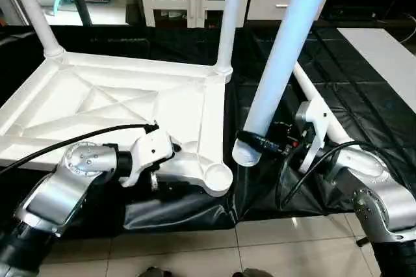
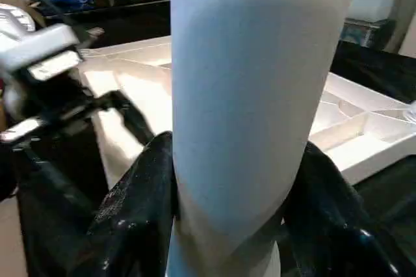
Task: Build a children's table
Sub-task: Pick table leg
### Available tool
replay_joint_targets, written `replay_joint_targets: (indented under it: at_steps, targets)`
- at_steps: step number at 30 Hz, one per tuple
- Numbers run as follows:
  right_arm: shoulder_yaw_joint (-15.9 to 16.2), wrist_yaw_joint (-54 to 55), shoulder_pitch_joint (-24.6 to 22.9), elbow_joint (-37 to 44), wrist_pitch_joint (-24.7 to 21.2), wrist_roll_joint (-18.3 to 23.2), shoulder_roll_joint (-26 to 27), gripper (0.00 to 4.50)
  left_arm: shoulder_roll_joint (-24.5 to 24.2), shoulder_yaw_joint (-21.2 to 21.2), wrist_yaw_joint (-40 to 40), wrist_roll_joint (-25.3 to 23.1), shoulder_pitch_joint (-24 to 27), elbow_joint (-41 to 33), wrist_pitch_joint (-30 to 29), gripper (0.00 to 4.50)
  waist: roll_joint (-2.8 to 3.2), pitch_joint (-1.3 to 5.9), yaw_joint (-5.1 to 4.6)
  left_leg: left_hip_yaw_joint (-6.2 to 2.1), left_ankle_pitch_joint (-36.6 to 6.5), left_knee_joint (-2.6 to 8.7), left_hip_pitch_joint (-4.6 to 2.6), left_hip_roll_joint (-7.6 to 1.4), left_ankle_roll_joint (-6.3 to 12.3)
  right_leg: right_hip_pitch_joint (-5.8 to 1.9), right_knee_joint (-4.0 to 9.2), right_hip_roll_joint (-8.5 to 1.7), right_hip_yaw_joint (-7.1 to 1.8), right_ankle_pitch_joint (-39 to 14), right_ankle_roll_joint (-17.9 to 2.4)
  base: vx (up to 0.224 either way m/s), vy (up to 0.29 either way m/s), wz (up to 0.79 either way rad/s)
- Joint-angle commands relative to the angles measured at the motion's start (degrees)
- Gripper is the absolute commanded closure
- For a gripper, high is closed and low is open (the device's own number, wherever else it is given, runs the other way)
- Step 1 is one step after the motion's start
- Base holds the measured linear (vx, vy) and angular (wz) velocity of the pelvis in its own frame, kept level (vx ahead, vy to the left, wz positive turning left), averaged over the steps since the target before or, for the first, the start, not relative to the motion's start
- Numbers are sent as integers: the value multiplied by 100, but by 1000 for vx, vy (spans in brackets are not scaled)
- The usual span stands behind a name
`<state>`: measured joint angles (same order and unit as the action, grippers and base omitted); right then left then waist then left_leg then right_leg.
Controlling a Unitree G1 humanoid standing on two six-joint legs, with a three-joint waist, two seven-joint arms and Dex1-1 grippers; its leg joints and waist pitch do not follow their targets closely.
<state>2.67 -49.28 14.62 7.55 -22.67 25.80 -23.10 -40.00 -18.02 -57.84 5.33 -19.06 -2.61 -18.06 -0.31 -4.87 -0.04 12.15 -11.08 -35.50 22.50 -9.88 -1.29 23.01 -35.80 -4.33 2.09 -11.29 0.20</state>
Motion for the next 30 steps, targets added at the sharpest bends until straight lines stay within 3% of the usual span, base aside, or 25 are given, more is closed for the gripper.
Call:
replay_joint_targets:
  at_steps: [1,6,7,8,18,25,30]
  targets:
    - [25,-173,55,34,180,-19,-107,262,-179,-192,-287,-177,-89,253,253,4,34,370,-16,-217,-1240,530,-205,-352,-92,-137,442,-354,-273,-1197,-1140,0,0,0]
    - [33,-195,29,26,252,-22,-119,262,-295,-226,-416,-252,-144,502,401,4,35,393,-25,-189,-977,505,-204,-343,33,-161,385,-343,-260,-614,-1389,0,0,0]
    - [28,-190,23,25,263,-31,-117,262,-327,-190,-506,-195,-135,528,334,31,31,393,-23,-184,-980,500,-208,-344,52,-164,383,-350,-263,-591,-1432,0,0,0]
    - [24,-191,22,24,265,-37,-115,262,-332,-171,-536,-186,-128,538,340,31,17,389,-17,-182,-991,502,-211,-349,63,-164,384,-352,-262,-611,-1455,0,0,0]
    - [51,-225,122,-138,344,-101,-50,262,-340,-141,-660,-223,-160,726,502,122,-1,361,-5,-192,-1256,516,-217,-354,-28,-144,424,-364,-273,-1133,-1353,0,0,0]
    - [84,-264,166,-177,372,-95,-48,262,-451,-114,-691,-436,-339,1121,809,193,0,370,-8,-187,-1122,508,-217,-349,24,-145,407,-360,-273,-943,-1365,0,0,0]
    - [71,-302,165,-202,390,-103,-59,262,-534,-37,-777,-409,-389,1258,906,206,16,373,-2,-182,-1103,506,-229,-348,33,-140,394,-354,-268,-832,-1427,0,0,0]
